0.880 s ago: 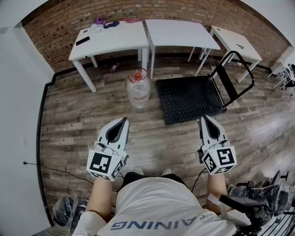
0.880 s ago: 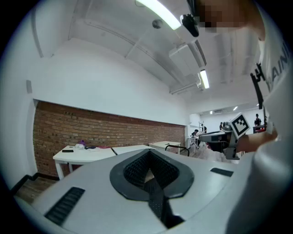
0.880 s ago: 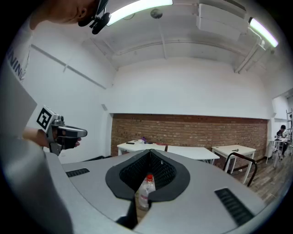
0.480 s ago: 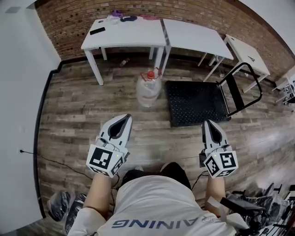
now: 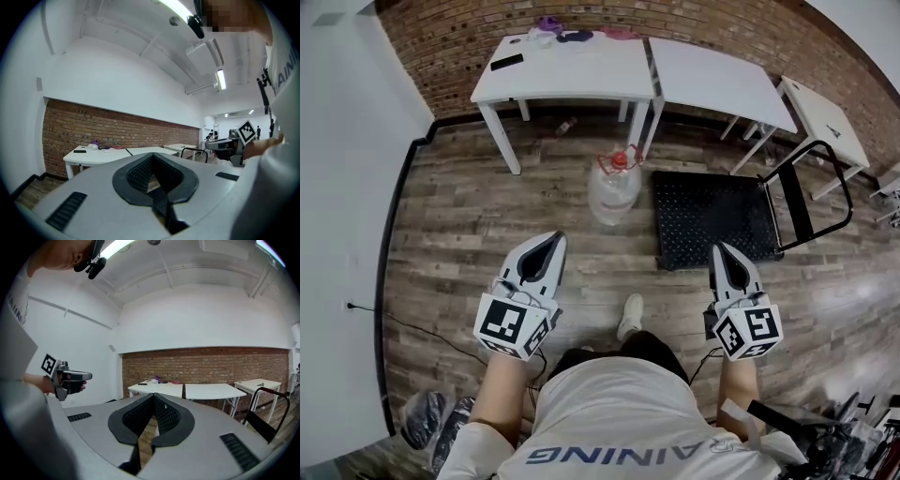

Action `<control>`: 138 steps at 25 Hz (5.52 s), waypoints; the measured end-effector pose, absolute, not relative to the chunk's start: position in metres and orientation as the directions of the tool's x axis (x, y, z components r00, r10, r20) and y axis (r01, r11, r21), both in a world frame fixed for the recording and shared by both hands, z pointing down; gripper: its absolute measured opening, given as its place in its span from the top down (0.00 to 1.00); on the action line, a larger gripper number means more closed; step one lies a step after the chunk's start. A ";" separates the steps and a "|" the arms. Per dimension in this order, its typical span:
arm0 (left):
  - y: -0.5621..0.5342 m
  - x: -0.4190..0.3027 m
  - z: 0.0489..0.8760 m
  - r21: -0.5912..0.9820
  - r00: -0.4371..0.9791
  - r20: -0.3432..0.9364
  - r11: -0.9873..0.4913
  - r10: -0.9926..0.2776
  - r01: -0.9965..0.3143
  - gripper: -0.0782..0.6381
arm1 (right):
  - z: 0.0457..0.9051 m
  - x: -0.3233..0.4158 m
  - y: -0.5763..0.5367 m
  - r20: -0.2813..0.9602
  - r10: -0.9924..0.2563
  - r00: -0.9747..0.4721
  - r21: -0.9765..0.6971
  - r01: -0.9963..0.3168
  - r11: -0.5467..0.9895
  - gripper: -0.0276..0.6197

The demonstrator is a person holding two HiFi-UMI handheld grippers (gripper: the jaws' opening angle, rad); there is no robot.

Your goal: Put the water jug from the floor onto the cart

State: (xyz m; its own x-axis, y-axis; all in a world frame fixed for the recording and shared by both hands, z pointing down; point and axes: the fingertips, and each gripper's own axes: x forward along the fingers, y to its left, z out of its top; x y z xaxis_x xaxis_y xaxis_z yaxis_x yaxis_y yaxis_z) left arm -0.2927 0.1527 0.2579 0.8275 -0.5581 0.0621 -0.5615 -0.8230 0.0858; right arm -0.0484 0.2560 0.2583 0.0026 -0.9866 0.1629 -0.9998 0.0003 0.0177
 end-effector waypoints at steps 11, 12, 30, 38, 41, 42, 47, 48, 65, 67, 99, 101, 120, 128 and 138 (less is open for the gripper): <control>0.074 -0.173 0.247 0.030 0.790 0.128 -0.794 -0.599 -0.607 0.89 | 0.269 0.069 0.159 0.174 -0.982 -0.074 -0.037 -0.997 0.068 0.95; 0.069 -0.162 0.248 0.028 0.787 0.135 -0.792 -0.602 -0.611 0.89 | 0.270 0.079 0.151 0.176 -0.981 -0.082 -0.046 -0.996 0.075 0.95; -0.036 -0.141 0.277 0.091 0.776 0.186 -0.776 -0.603 -0.625 0.89 | 0.307 0.093 0.047 0.243 -0.963 -0.113 -0.083 -0.992 0.096 0.95; -0.147 -0.144 0.300 0.090 0.810 0.204 -0.813 -0.551 -0.576 0.89 | 0.321 0.078 -0.043 0.270 -0.961 -0.054 -0.066 -0.997 0.038 0.95; -0.187 -0.150 0.310 0.087 0.823 0.227 -0.830 -0.521 -0.550 0.89 | 0.318 0.069 -0.080 0.271 -0.962 -0.031 -0.062 -0.998 0.015 0.95; -0.198 -0.150 0.312 0.089 0.829 0.231 -0.837 -0.509 -0.539 0.89 | 0.315 0.067 -0.091 0.270 -0.963 -0.023 -0.052 -0.999 0.010 0.95; -0.241 -0.144 0.319 0.083 0.848 0.225 -0.858 -0.480 -0.507 0.89 | 0.316 0.071 -0.124 0.274 -0.962 0.011 -0.023 -1.000 -0.018 0.95; -0.246 -0.140 0.320 0.085 0.849 0.224 -0.858 -0.479 -0.506 0.89 | 0.321 0.075 -0.126 0.285 -0.959 0.015 -0.022 -0.999 -0.022 0.95; -0.263 -0.087 0.471 0.161 0.774 0.401 -0.794 -0.490 -0.586 0.89 | 0.489 0.121 -0.193 0.431 -0.889 -0.152 -0.106 -0.987 0.118 0.95; -0.260 -0.091 0.487 0.167 0.767 0.422 -0.789 -0.484 -0.591 0.89 | 0.514 0.118 -0.194 0.458 -0.873 -0.164 -0.115 -0.985 0.125 0.95; -0.261 -0.165 0.604 0.174 0.683 0.534 -0.726 -0.498 -0.665 0.89 | 0.814 0.064 -0.253 0.700 -0.698 -0.149 -0.045 -0.985 0.165 0.42; -0.261 -0.163 0.605 0.169 0.681 0.537 -0.727 -0.498 -0.665 0.89 | 0.813 0.065 -0.255 0.685 -0.716 -0.136 -0.033 -0.987 0.156 0.42; -0.256 -0.123 0.556 0.148 0.722 0.507 -0.778 -0.470 -0.611 0.89 | 0.686 0.052 -0.212 0.644 -0.750 -0.150 -0.084 -0.989 0.125 0.48; -0.256 -0.064 0.527 0.155 0.791 0.474 -0.847 -0.388 -0.508 0.89 | 0.583 0.096 -0.177 0.613 -0.789 -0.042 -0.070 -0.998 -0.001 0.48; -0.231 0.041 0.499 0.152 0.866 0.445 -0.934 -0.229 -0.325 0.89 | 0.522 0.207 -0.102 0.595 -0.782 0.186 -0.017 -0.970 -0.244 0.48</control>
State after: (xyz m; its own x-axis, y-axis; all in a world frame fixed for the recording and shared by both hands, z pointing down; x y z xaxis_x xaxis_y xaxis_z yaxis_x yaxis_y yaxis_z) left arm 0.0407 -0.2310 0.4994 0.8660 -0.2287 0.4446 -0.3246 -0.9336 0.1519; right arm 0.2072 -0.1023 0.5217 0.1863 -0.7819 0.5949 -0.9696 -0.2440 -0.0170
